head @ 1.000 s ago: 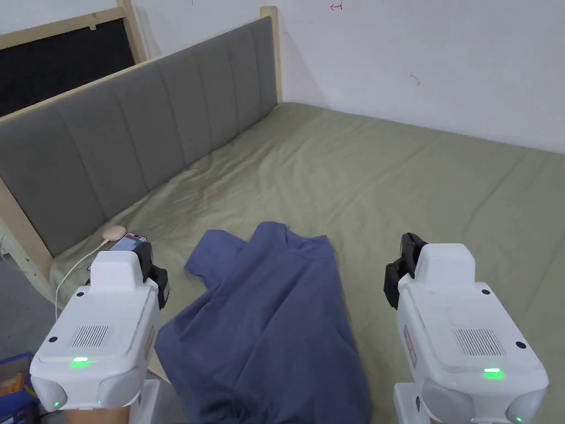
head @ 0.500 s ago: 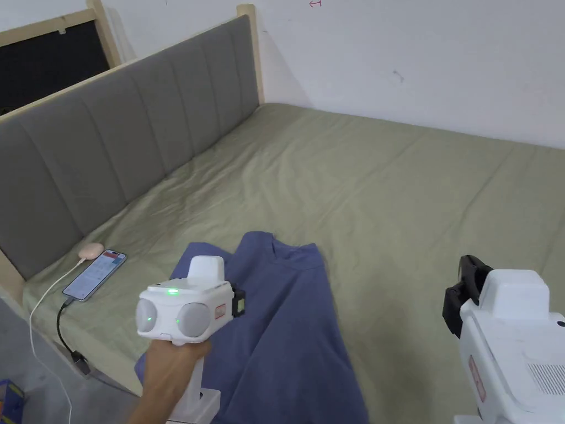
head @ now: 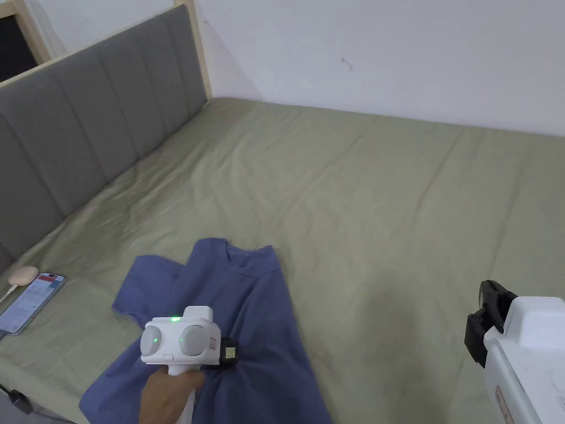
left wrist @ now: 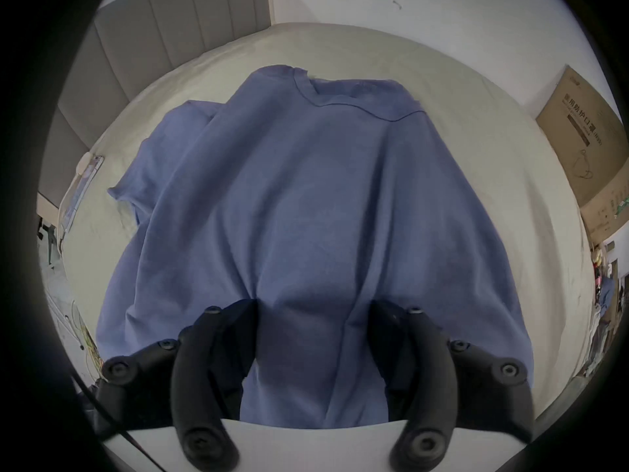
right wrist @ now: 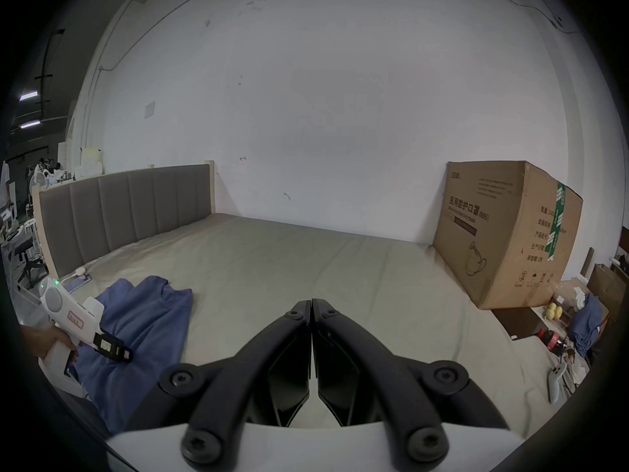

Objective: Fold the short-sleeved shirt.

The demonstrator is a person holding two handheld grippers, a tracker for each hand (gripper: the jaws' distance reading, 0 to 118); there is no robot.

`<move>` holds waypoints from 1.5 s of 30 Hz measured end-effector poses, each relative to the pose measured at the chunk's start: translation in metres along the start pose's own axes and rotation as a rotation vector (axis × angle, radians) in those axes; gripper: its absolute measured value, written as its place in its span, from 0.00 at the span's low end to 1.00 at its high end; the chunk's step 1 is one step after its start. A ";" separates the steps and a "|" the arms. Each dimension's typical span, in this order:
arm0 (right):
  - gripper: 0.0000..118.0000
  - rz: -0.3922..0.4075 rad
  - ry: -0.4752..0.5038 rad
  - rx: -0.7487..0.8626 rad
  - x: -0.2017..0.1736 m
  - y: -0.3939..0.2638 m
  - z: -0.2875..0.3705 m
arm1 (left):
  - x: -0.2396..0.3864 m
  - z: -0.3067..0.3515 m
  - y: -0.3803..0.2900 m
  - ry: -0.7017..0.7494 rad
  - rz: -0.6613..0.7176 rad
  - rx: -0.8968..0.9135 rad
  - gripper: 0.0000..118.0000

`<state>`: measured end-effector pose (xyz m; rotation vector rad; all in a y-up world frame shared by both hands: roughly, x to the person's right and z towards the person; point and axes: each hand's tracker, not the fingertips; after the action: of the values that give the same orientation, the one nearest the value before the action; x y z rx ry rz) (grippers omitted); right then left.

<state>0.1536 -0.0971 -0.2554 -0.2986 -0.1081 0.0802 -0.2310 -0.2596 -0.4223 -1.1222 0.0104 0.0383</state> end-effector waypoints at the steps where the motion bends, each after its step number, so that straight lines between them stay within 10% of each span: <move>1: 0.00 -0.003 -0.007 -0.005 0.003 -0.002 0.000 | 0.004 0.003 0.001 0.009 -0.016 0.004 0.51; 4: 0.00 -0.020 -0.017 -0.015 0.012 -0.004 0.000 | 0.012 0.011 -0.001 0.008 -0.102 0.046 0.04; 14: 0.00 -0.036 -0.040 0.027 0.049 0.002 0.026 | 0.035 0.117 0.012 -0.179 -0.024 0.297 0.01; 31: 0.00 -0.071 -0.226 0.104 0.149 0.000 0.105 | 0.267 0.327 0.063 -0.521 -0.556 0.676 0.01; 45: 0.00 -0.080 -0.383 0.089 0.204 -0.014 0.142 | 0.390 0.220 -0.025 -0.692 -0.755 0.335 0.01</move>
<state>0.3401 -0.0499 -0.0970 -0.1867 -0.4948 0.0618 0.1573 -0.0624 -0.3157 -0.6766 -0.9858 -0.2430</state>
